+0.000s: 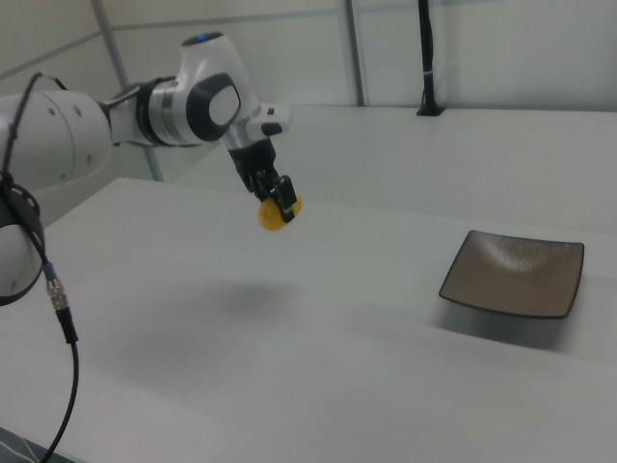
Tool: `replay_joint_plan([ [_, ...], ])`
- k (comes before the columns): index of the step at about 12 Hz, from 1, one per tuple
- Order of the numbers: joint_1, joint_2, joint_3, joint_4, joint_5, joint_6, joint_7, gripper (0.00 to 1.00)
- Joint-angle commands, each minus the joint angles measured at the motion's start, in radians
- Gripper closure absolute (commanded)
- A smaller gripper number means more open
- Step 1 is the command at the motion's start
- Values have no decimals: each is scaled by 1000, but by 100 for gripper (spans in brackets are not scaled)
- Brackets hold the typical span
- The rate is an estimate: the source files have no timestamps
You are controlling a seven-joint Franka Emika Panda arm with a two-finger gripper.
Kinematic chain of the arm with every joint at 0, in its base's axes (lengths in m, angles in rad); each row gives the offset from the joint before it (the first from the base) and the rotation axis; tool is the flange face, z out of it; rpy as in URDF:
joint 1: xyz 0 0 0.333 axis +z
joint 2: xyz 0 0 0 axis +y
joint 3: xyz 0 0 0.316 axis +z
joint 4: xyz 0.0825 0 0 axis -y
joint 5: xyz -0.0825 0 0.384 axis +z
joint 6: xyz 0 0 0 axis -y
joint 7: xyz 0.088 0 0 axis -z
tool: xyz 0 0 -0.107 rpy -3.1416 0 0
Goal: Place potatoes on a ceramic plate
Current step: 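Lift the potato up off the table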
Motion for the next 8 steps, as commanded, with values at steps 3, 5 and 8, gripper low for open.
replay_joint_plan([
  [3,-74,-212,-9,-46,145,-181,-425,95],
  [5,-120,-230,-9,-46,176,-209,-617,95],
  [8,-176,-224,-6,-46,179,-206,-783,95],
])
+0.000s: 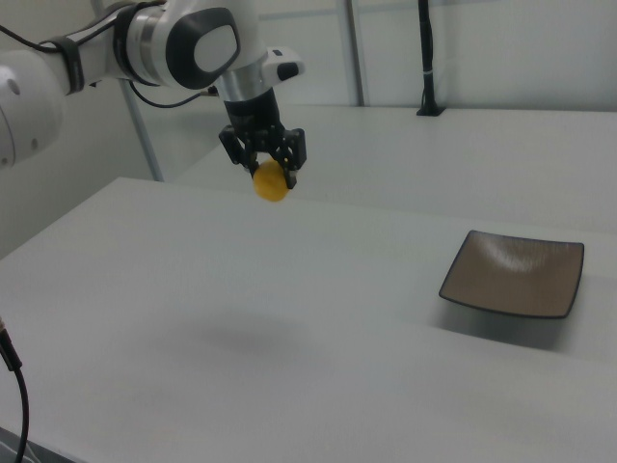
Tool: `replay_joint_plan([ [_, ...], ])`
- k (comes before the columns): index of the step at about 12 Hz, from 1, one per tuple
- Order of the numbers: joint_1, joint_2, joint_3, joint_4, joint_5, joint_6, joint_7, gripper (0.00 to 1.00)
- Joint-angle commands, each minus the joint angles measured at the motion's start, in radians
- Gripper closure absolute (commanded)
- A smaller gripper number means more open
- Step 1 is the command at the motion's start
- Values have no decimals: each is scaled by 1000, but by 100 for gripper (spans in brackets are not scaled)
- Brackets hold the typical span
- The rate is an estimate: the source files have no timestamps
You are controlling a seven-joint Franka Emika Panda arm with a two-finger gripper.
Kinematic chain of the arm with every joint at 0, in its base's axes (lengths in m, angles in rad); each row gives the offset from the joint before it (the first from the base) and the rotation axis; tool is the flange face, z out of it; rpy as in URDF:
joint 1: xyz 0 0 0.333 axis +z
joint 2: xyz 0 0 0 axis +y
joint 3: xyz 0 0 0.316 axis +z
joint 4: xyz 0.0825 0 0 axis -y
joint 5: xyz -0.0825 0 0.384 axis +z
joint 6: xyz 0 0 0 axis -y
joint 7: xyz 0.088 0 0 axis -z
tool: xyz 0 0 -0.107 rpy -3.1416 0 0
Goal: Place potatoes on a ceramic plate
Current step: 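Lift the potato up off the table, then carry the potato over the brown square plate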
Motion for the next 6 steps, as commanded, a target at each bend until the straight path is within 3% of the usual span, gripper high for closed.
replay_joint_plan([
  [1,-52,-11,-4,-33,31,5,-195,95],
  [3,-101,4,-6,-32,78,12,-328,95],
  [6,-158,38,-7,-27,98,103,-373,95],
])
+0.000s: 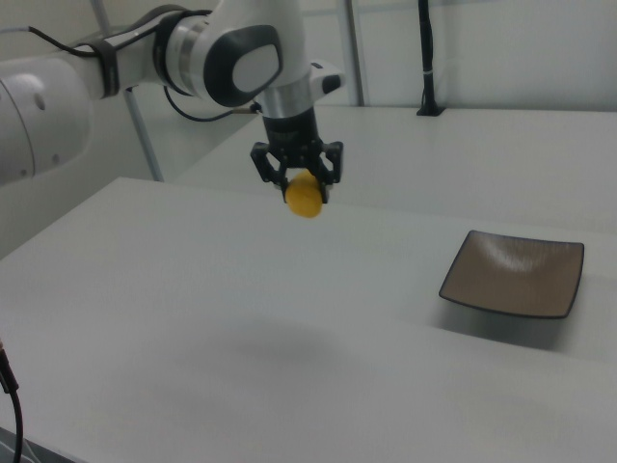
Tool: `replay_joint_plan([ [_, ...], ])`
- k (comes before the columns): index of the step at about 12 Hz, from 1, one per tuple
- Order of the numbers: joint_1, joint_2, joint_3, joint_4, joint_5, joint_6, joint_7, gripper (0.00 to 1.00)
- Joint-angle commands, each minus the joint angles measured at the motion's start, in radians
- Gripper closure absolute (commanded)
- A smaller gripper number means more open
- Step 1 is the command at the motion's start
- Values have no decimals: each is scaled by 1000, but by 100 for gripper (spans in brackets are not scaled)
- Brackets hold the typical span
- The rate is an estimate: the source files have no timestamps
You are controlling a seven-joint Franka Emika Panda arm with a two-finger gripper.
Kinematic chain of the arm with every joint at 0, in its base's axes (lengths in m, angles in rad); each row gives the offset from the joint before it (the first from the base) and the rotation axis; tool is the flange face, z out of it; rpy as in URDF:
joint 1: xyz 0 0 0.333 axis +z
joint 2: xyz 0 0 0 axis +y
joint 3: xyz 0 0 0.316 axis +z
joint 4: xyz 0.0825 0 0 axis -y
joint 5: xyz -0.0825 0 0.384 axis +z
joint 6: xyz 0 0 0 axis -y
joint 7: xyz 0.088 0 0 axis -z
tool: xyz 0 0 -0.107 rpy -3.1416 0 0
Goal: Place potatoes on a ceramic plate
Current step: 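Carry the potato over the brown square plate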
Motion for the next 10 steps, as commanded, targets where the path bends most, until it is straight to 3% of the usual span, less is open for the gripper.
replay_joint_plan([
  [1,-57,43,-5,-10,34,129,-69,95],
  [3,-77,83,-6,-4,29,184,-73,95],
  [10,-140,263,-52,14,31,657,-72,95],
])
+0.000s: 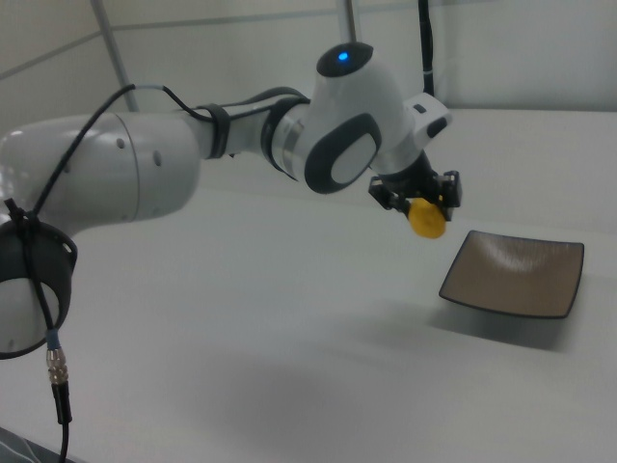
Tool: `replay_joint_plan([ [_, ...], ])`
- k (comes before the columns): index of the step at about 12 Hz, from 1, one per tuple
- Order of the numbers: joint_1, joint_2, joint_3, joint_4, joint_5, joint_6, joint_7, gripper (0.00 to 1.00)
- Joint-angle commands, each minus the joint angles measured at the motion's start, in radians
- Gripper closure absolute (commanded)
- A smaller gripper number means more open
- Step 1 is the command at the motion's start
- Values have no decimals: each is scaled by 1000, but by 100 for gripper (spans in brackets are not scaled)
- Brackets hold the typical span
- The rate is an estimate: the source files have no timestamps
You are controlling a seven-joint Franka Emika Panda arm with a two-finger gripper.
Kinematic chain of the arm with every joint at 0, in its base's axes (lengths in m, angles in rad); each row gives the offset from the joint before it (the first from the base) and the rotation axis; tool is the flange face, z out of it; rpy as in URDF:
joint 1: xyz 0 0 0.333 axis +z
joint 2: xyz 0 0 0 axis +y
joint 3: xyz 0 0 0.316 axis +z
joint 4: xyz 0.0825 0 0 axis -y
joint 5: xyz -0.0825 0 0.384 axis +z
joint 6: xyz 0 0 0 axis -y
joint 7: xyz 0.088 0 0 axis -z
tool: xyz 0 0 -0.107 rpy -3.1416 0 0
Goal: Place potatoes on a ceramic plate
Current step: 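Carry the potato over the brown square plate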
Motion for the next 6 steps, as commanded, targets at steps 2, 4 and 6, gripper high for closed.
replay_joint_plan([
  [2,-16,127,-31,51,23,205,-21,94],
  [4,-25,196,-31,99,23,254,-21,94],
  [6,-30,262,-32,151,21,291,-23,93],
])
